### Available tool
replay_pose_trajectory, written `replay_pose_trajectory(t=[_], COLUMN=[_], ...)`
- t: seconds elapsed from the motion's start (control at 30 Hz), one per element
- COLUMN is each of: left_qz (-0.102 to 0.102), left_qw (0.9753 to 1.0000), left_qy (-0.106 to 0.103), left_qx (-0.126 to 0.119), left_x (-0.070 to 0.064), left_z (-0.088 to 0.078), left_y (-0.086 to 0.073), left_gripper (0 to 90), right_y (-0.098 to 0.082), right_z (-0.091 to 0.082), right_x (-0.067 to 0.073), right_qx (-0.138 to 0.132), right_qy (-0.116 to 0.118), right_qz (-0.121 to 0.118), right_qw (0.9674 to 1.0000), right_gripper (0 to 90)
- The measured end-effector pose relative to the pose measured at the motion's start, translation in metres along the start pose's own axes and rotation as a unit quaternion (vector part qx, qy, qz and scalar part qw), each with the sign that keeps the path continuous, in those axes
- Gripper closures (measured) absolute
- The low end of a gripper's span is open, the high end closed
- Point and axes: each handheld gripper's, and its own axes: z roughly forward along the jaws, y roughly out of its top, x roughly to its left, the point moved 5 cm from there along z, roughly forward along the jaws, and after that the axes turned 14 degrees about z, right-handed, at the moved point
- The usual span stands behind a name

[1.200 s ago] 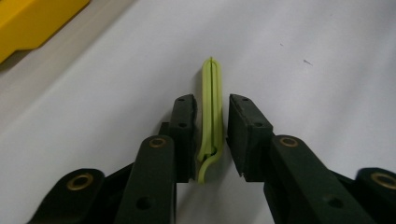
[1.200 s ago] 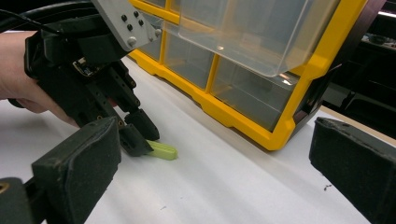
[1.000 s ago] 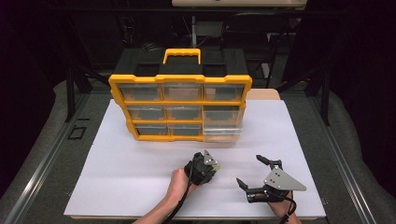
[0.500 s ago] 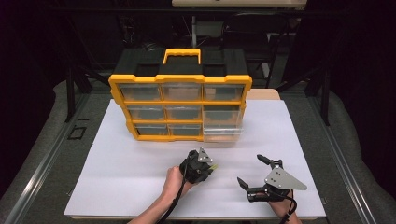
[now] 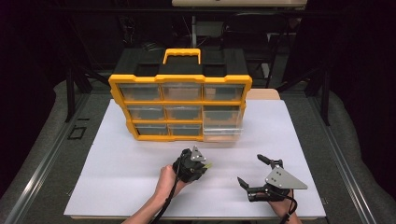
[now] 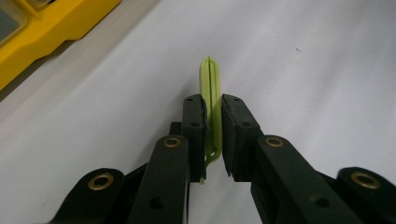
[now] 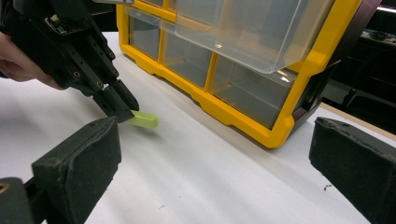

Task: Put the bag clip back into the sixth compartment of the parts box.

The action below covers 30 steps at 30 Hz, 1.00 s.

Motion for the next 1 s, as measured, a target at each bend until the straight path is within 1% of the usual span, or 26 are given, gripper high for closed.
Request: replay_pose_trajectory(t=[0.03,0.1,0.2,0.27,0.37,0.43,0.53,0.67,0.8,0.83,0.93,1.0], left_qz=[0.003,0.001,-0.001,-0.003,-0.005,-0.004,-0.003,-0.006,-0.002,0.0,0.0,0.005], left_qw=[1.0,1.0,1.0,0.9999,0.9999,0.9999,0.9998,0.9998,0.9996,0.9996,0.9994,0.9992], left_qy=[-0.001,0.002,0.001,0.006,0.009,0.006,0.01,0.01,0.007,0.009,0.005,0.008], left_qx=[0.004,0.004,0.008,0.007,0.007,0.01,0.014,0.018,0.027,0.028,0.034,0.039], left_x=[0.001,0.003,0.007,0.009,0.012,0.014,0.017,0.02,0.021,0.021,0.022,0.022], left_z=[-0.001,-0.004,-0.008,-0.01,-0.015,-0.017,-0.02,-0.023,-0.026,-0.026,-0.028,-0.03], left_y=[-0.001,-0.003,-0.007,-0.008,-0.01,-0.012,-0.014,-0.019,-0.022,-0.023,-0.024,-0.025], left_gripper=[80.5,80.5,80.4,80.4,80.5,80.5,80.5,80.5,80.5,80.5,80.5,80.5], right_y=[0.0,0.0,0.0,0.0,0.001,0.0,0.0,0.0,0.001,0.001,0.001,0.001], right_z=[0.0,0.0,0.0,0.001,0.0,0.0,0.001,0.002,0.002,0.002,0.002,0.003], right_x=[0.0,0.0,0.0,0.0,0.001,0.0,-0.001,0.0,0.0,0.0,0.001,0.001], right_qx=[0.0,0.001,0.0,0.001,-0.001,-0.001,-0.002,0.0,-0.001,0.0,-0.003,0.0], right_qy=[0.001,0.002,0.003,0.004,0.004,0.005,0.006,0.008,0.01,0.01,0.01,0.011], right_qz=[-0.001,-0.002,-0.001,-0.001,-0.002,-0.001,0.0,-0.001,-0.001,-0.001,-0.001,0.0], right_qw=[1.0,1.0,1.0,1.0,1.0,1.0,1.0,1.0,1.0,1.0,0.9999,0.9999], right_gripper=[1.7,1.7,1.7,1.7,1.7,1.7,1.7,1.7,1.7,1.7,1.8,1.7])
